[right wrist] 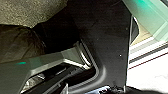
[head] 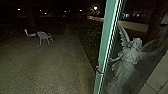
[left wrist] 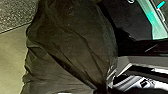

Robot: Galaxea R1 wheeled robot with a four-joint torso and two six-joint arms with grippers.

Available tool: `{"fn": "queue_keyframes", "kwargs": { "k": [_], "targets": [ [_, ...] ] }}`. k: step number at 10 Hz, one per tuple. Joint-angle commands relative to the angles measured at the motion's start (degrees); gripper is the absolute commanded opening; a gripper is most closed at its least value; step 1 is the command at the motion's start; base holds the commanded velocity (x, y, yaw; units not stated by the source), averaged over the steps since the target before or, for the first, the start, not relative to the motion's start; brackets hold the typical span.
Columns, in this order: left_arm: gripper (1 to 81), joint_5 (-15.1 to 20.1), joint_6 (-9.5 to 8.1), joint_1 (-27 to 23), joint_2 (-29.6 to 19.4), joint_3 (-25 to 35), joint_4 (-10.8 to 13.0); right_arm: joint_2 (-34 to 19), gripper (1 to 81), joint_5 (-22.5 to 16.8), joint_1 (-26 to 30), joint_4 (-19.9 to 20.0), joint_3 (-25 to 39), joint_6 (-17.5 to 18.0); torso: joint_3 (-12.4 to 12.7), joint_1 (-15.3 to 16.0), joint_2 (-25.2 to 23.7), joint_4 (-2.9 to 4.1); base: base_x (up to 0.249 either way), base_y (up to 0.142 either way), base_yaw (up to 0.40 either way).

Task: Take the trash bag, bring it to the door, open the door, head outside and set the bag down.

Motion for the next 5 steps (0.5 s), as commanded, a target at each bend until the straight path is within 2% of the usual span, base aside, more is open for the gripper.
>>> {"fn": "queue_keyframes", "kwargs": {
  "k": [1,5],
  "targets": [
    [1.0,3.39,0.26,-1.93,-0.2,0.02,-0.09,0.13,81.1,-3.32,1.46,-0.39,0.11,-0.21,0.0,0.0,0.0,0.0,0.113,0.0,0.0],
    [1.0,3.47,0.26,-1.93,-0.29,0.02,-0.09,0.13,81.1,-3.32,1.45,-0.39,0.11,-0.21,0.0,-0.07,-0.02,0.0,0.113,0.0,0.0]
  ]
}}
